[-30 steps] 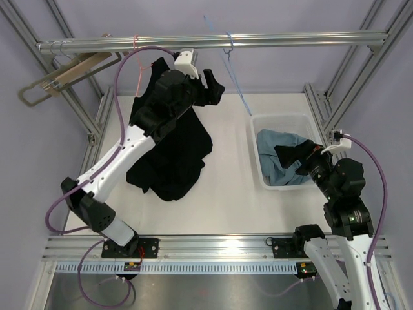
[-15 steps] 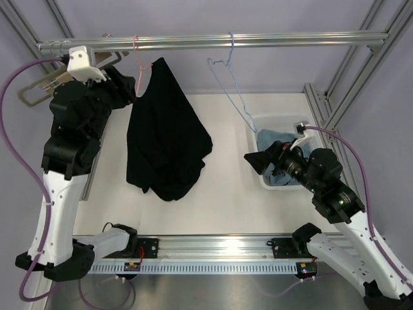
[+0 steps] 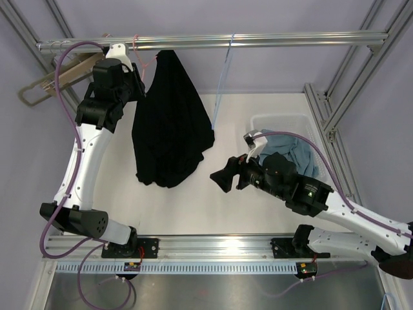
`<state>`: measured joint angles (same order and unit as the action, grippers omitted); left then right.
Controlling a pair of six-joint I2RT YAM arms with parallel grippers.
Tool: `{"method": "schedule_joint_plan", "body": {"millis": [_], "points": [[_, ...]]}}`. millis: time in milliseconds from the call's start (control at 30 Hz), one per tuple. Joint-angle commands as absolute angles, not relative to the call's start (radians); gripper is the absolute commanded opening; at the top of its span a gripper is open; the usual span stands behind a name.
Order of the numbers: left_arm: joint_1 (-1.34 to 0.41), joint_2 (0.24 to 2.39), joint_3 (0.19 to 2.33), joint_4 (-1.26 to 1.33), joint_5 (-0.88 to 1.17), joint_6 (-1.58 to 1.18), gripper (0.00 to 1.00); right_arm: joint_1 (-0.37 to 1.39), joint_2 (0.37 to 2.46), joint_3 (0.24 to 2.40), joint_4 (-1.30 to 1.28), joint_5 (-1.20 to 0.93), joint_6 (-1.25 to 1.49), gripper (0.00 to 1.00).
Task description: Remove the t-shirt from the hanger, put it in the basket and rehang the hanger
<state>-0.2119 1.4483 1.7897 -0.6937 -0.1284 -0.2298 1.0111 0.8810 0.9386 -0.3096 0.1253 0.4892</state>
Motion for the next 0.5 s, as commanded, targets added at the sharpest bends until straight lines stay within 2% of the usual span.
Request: {"method": "schedule_joint_plan", "body": {"millis": [0,333,467], "points": [[-0.209,1.422,1.836,-0.673,-0.133,-0.195,0.33,1.098,0.936,1.011,-0.229,0.239,0.451,0.88],[-0.195,1.469,1.848,-0.649,-0.14,-0.153,0.4,1.196,1.023,1.06,-0.201,0.29,0.439,0.88],[-0.192,1.483,1.861,-0.631,-0.12,-0.156,0.3,1.201,1.028,1.063,-0.201,0.304,0.437,0.88]]}}
